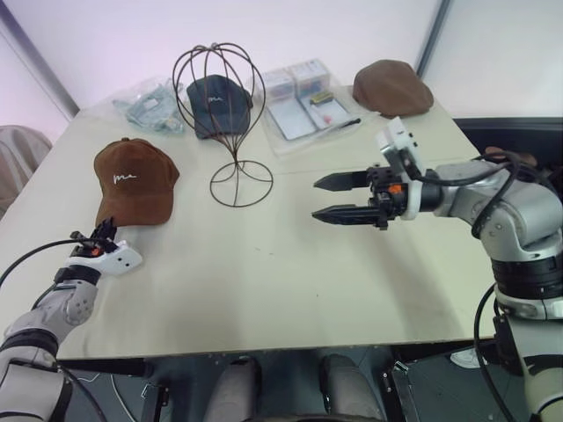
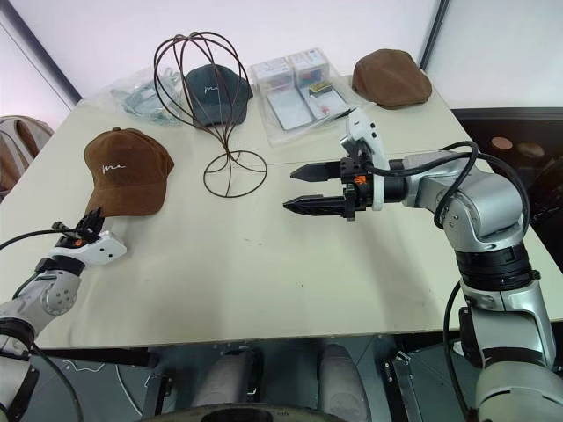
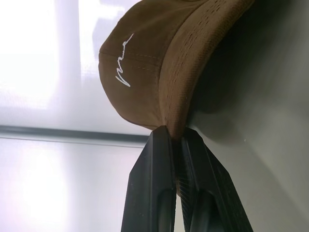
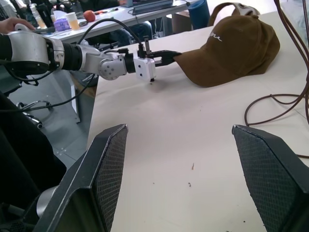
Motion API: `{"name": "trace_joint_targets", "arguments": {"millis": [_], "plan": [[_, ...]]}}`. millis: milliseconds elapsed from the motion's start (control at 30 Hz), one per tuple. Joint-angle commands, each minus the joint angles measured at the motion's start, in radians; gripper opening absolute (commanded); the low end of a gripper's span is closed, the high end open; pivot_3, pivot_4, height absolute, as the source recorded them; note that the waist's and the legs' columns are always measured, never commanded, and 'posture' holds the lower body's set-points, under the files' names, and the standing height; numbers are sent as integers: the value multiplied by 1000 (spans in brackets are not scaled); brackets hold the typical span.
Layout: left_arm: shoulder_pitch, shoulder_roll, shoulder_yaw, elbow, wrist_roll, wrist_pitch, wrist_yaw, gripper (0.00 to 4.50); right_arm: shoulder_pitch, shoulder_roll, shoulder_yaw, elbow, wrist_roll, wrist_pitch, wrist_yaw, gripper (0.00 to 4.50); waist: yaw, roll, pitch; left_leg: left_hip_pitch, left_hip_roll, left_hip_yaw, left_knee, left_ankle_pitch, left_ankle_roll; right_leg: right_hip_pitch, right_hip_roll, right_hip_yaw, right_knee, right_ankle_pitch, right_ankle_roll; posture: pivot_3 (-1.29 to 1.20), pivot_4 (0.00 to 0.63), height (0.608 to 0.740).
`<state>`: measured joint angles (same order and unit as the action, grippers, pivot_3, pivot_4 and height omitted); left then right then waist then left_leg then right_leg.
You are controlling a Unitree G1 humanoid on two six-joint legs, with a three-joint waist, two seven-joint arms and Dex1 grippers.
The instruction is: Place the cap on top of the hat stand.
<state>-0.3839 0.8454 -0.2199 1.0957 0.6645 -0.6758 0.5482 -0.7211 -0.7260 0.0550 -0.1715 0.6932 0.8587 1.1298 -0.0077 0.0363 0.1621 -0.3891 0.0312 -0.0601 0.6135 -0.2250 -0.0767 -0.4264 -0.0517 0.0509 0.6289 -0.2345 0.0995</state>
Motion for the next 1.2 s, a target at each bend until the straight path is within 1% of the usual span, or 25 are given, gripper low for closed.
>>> {"name": "trace_joint_targets", "arguments": {"millis": [33,100,167,233,267,333,367,400,467,533,667,700,800,867,1000,1100,1200], "plan": [[29,0,-23,-24,16,13,36,45,-26,5,-25,-22,15,-11,-1,3549,-2,-3,1,0,0,0,0,0,-1,0,0,0,0,0,0,0,150,740],[45,21,17,-86,-11,19,66,45,-24,5,-24,-19,12,-15,1,3549,-4,-8,4,-1,0,0,0,-1,-2,0,0,0,0,0,0,0,150,740],[65,43,55,-161,-32,34,79,45,-23,5,-24,-20,11,-17,1,3549,-5,-15,9,-3,0,0,0,-1,-2,0,0,0,0,0,0,0,150,740],[93,77,142,-320,-86,75,59,45,-29,0,-30,-19,10,-23,3,3549,-5,-26,15,-4,1,0,0,1,1,-1,0,0,1,0,0,0,150,740],[108,94,189,-408,-113,99,40,45,-36,-4,-37,-13,8,-27,5,3549,-7,-34,19,-5,1,0,0,1,1,-2,0,0,1,1,-1,0,150,740],[142,117,273,-559,-156,154,-7,45,-52,-14,-49,9,3,-37,9,3549,-7,-44,20,-14,2,0,0,2,0,-9,1,0,1,4,-5,0,150,740],[157,126,320,-629,-179,183,-36,45,-59,-19,-54,24,-3,-45,12,3549,-8,-46,21,-20,2,0,1,2,-1,-15,1,0,1,5,-7,0,150,740],[169,140,371,-703,-198,216,-68,45,-65,-26,-58,41,-11,-56,17,3549,-8,-48,22,-23,2,0,1,3,-2,-17,1,0,1,7,-4,0,150,740],[187,166,473,-835,-240,280,-142,45,-61,-44,-57,72,-33,-89,36,3549,-8,-53,25,-23,1,0,0,3,-3,-17,1,0,0,7,-3,0,150,740],[196,183,556,-937,-267,342,-212,45,-57,-53,-55,97,-49,-118,50,3549,-9,-54,26,-23,1,0,-2,2,-2,-17,1,0,-1,6,-2,0,150,740],[174,215,677,-1101,-306,460,-355,45,-70,-52,-61,144,-77,-163,57,3549,-13,-53,29,-22,2,1,-3,1,0,-17,1,0,0,5,0,0,150,740],[159,220,699,-1140,-324,495,-394,45,-78,-51,-64,158,-84,-175,58,3549,-13,-54,30,-22,2,1,-2,1,0,-17,2,0,0,4,-2,0,150,740],[110,224,721,-1250,-368,569,-497,45,-111,-48,-76,208,-96,-205,66,3549,-13,-55,34,-22,2,1,-1,1,0,-17,2,0,0,3,-4,0,150,740],[72,218,707,-1319,-398,605,-560,45,-145,-45,-91,247,-88,-213,74,3549,-13,-55,34,-22,2,1,1,1,0,-16,2,1,0,5,-6,0,150,740],[-11,190,656,-1402,-422,664,-632,45,-213,-42,-110,308,-80,-213,90,3549,-13,-55,34,-21,2,1,2,2,0,-15,2,1,1,5,-6,0,150,740],[-85,128,581,-1482,-434,762,-668,45,-253,-47,-156,335,-44,-179,101,3549,-12,-55,34,-21,2,0,1,2,0,-15,3,1,1,6,-2,0,150,740],[-116,65,517,-1549,-399,860,-691,45,-296,-41,-240,346,47,-93,67,3549,-12,-55,34,-21,2,0,1,2,0,-15,3,2,1,7,-1,0,150,740]]}}
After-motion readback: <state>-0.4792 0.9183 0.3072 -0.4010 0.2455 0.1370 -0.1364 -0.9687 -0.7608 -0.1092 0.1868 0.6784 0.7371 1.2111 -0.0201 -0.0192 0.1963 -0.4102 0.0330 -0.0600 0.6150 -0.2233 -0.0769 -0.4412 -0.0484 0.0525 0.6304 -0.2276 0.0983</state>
